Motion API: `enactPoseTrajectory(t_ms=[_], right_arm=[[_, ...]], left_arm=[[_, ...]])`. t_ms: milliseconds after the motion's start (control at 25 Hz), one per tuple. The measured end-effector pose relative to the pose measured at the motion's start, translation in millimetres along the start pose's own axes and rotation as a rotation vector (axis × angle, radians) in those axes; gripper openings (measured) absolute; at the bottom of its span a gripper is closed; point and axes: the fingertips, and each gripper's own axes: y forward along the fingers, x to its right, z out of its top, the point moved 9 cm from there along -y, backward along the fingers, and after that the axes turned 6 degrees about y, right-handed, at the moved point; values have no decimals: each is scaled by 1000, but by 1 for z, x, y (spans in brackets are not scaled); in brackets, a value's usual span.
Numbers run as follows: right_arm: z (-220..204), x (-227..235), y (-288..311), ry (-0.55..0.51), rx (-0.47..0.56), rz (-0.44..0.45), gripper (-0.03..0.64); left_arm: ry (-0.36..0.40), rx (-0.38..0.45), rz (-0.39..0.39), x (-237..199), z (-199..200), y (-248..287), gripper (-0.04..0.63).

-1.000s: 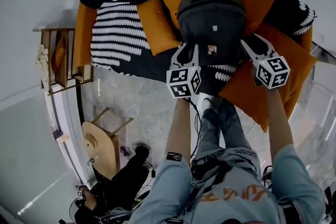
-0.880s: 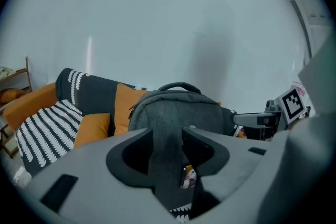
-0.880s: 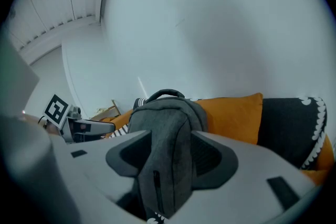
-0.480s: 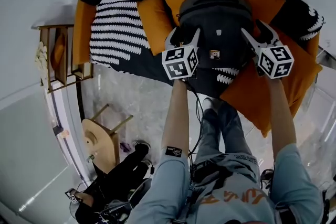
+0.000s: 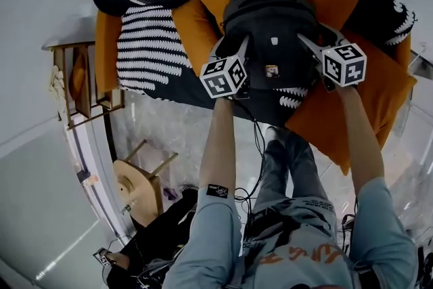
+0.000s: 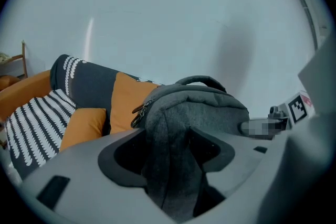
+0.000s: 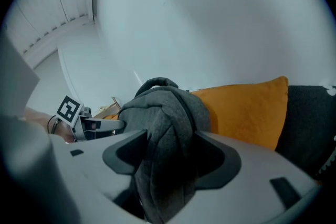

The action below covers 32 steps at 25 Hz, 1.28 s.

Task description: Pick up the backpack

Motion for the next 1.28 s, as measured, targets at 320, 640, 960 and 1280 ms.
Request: enactPoseTrajectory(t_ms=[320,640,960,1280], right_arm=[[-23,-20,-23,37,0,-24,167],[-57,-65,-66,172,-2,-59,123],[-71,-143,-114,148,73,-156,106],[-44,-212,-179,133,196,-176,104]], left_arm=[[-6,-70,-80,13,-9,-27,213],[-66,25,-129,21,-46,-87,192],[-108,67,-188,16,-51,-165,170],[9,198,-227,34,1,-248,164]])
